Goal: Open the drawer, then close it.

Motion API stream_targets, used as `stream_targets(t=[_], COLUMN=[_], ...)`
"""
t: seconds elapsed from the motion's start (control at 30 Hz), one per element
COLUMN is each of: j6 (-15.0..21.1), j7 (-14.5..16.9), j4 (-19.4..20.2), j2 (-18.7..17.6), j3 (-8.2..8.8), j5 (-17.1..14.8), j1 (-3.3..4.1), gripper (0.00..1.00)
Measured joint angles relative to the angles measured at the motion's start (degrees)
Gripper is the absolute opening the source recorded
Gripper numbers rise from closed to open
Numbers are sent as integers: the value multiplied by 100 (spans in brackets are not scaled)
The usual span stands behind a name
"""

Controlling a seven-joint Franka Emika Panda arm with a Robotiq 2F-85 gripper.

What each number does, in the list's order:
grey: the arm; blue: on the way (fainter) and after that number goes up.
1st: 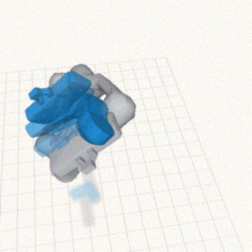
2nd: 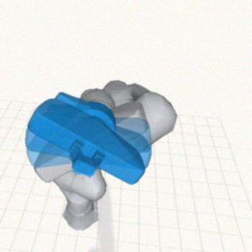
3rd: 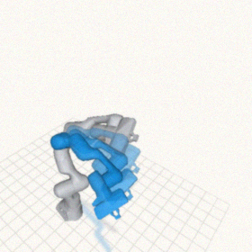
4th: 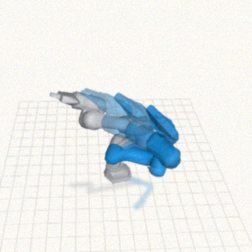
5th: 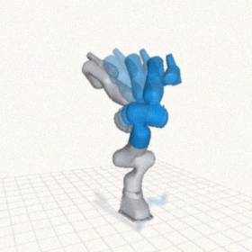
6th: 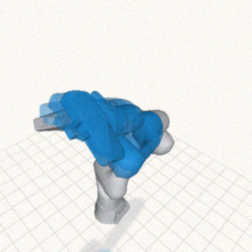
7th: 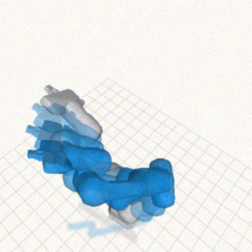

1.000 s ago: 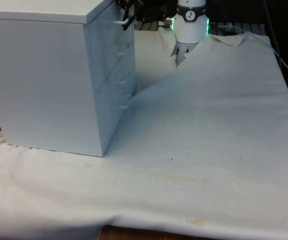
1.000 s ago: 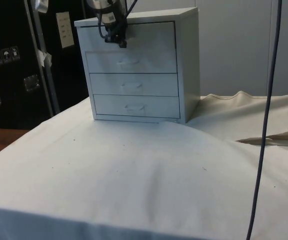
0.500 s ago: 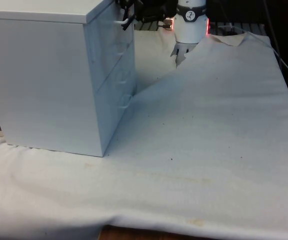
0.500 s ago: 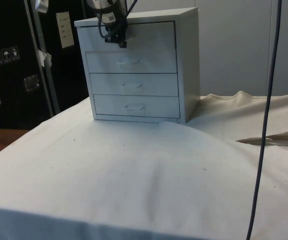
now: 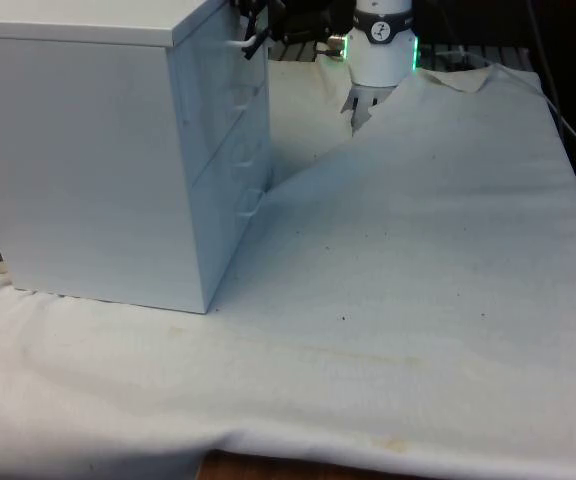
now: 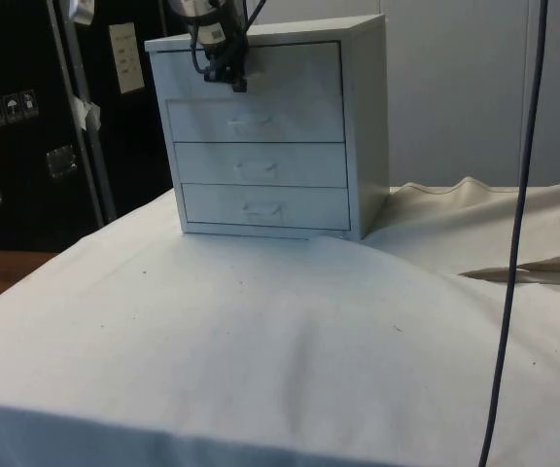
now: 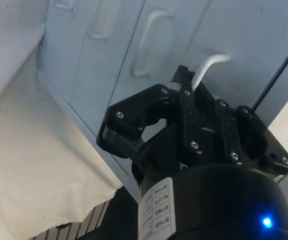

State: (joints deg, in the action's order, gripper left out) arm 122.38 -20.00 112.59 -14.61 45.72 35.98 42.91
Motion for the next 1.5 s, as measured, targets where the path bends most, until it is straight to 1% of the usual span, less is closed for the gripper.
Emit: stream_targets(t=[0.4, 0.6, 0.67, 0.8, 0.93, 1.13, 1.17, 1.3, 1.33, 1.47, 1.5], j6=[0, 0, 0, -74, -132, -286, -286, -361, -361, -481, -481], j7=[-17, -74, -120, -246, -292, -476, -476, -590, -590, -699, -699], j4=[0, 0, -11, -46, -74, -155, -155, -201, -201, -292, -292], j2=[0, 11, 23, 29, 29, 29, 29, 6, 6, -52, -52], j3=[0, -17, -52, -155, -206, -407, -407, -544, -544, -693, -693], j5=[0, 0, -17, -17, -17, -17, -17, -17, -17, -17, -17], j1=[0, 23, 34, 86, 97, 143, 143, 155, 155, 166, 166], gripper=[0, 0, 0, 0, 0, 0, 0, 0, 0, 0, 0])
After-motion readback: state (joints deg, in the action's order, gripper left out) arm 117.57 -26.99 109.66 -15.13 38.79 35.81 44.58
